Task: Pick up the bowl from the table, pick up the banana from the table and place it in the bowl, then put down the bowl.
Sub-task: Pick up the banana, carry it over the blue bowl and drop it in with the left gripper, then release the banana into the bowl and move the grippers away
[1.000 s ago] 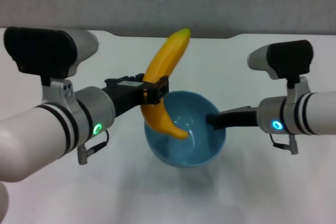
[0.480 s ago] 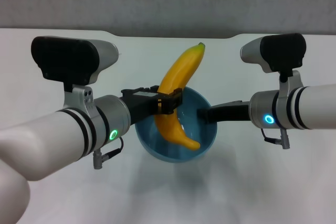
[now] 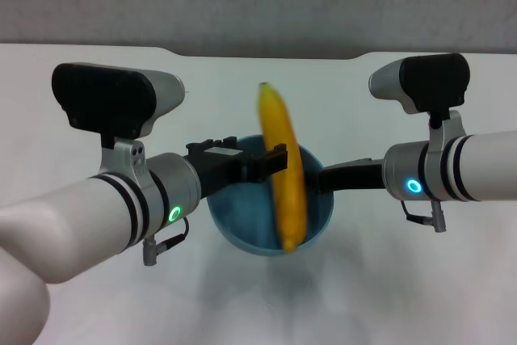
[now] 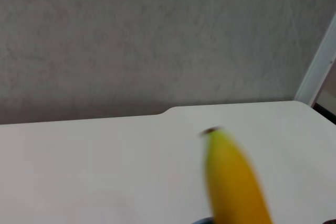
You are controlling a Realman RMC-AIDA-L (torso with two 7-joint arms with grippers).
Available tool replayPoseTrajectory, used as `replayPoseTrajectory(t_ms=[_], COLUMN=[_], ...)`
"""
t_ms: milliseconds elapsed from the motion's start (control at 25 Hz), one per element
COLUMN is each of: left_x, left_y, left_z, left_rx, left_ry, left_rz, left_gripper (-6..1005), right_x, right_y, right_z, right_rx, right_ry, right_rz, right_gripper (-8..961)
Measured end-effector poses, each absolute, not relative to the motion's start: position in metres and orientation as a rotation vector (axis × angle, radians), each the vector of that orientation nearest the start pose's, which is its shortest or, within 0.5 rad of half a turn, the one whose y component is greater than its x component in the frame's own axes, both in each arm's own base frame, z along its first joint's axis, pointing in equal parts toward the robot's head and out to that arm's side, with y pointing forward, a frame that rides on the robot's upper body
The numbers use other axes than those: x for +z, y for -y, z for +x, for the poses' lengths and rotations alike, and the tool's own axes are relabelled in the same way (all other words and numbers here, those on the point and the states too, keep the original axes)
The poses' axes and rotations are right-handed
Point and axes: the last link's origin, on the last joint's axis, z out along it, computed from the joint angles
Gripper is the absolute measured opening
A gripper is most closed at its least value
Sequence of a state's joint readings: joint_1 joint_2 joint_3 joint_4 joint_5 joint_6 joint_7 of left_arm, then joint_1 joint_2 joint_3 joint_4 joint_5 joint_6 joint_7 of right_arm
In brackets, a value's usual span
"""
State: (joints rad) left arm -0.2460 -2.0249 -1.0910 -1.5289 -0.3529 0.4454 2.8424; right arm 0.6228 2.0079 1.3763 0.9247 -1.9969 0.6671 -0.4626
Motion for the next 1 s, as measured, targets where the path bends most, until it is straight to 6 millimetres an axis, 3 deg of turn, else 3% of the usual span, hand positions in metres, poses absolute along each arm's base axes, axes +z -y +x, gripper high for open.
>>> replayPoseTrajectory(t_ms=[240,480,560,800,1000], left_x=[-0.054,-0.009,-0.002,0.019,0.02], left_y=[-0.336,-0.342,-0.343,-0.339,-0.337], left_z=[-0.148,-0.187,-0.195,-0.229,-0.236], left_rx=[-0.455,-0.465,-0.462,-0.434,-0.401], left_ry=[1.006,1.056,1.07,1.128,1.102], left_rz=[-2.11,-1.905,-1.87,-1.749,-1.741], left_gripper=[762,860,882,883,883], right_x=[-0.076,-0.077,-0.076,-0.074,-0.074], right_y=[-0.396,-0.399,-0.399,-0.409,-0.42], right_z=[0.189,0.192,0.195,0.192,0.196], right_rx=[0.191,0.102,0.088,0.035,-0.048], right_ry=[-1.216,-1.286,-1.306,-1.357,-1.342], right_rz=[-2.373,-2.406,-2.402,-2.408,-2.381], right_gripper=[44,45,45,46,46])
